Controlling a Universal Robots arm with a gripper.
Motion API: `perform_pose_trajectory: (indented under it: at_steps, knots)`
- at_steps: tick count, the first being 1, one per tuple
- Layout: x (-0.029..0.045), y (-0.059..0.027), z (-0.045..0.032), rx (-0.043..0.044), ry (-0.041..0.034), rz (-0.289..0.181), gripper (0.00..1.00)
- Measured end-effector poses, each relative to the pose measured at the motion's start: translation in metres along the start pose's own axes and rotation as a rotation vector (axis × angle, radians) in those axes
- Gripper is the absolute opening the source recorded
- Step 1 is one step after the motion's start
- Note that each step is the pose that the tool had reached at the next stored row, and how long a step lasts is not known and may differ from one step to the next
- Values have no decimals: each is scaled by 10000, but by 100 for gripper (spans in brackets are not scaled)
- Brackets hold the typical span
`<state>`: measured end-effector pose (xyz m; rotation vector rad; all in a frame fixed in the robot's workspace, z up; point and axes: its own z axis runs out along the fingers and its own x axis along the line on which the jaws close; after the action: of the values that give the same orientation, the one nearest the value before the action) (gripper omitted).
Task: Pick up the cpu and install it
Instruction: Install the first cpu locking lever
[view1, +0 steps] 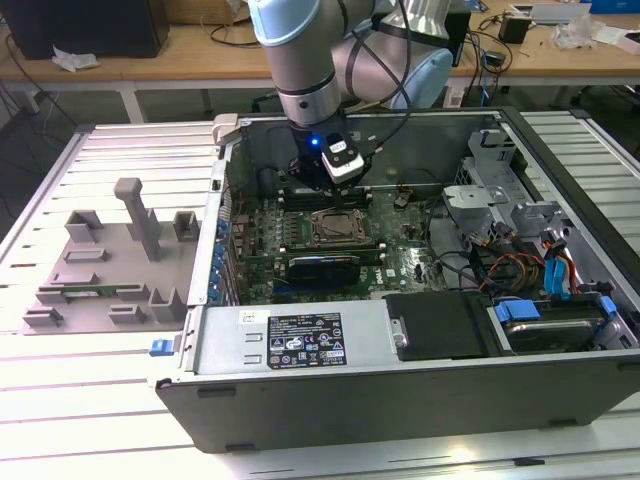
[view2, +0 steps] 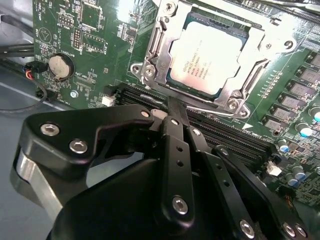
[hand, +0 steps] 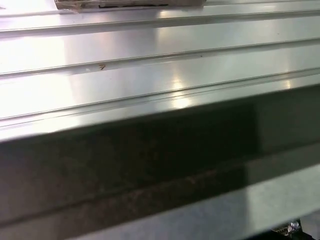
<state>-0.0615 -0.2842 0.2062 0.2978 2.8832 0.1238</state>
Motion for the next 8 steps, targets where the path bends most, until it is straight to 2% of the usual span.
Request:
perform_pose_trajectory:
  at_steps: [5,8]
  knots:
    - [48,4,-2,-38,-103,60,11]
    - [83,8,-1,-71,-189,116,11]
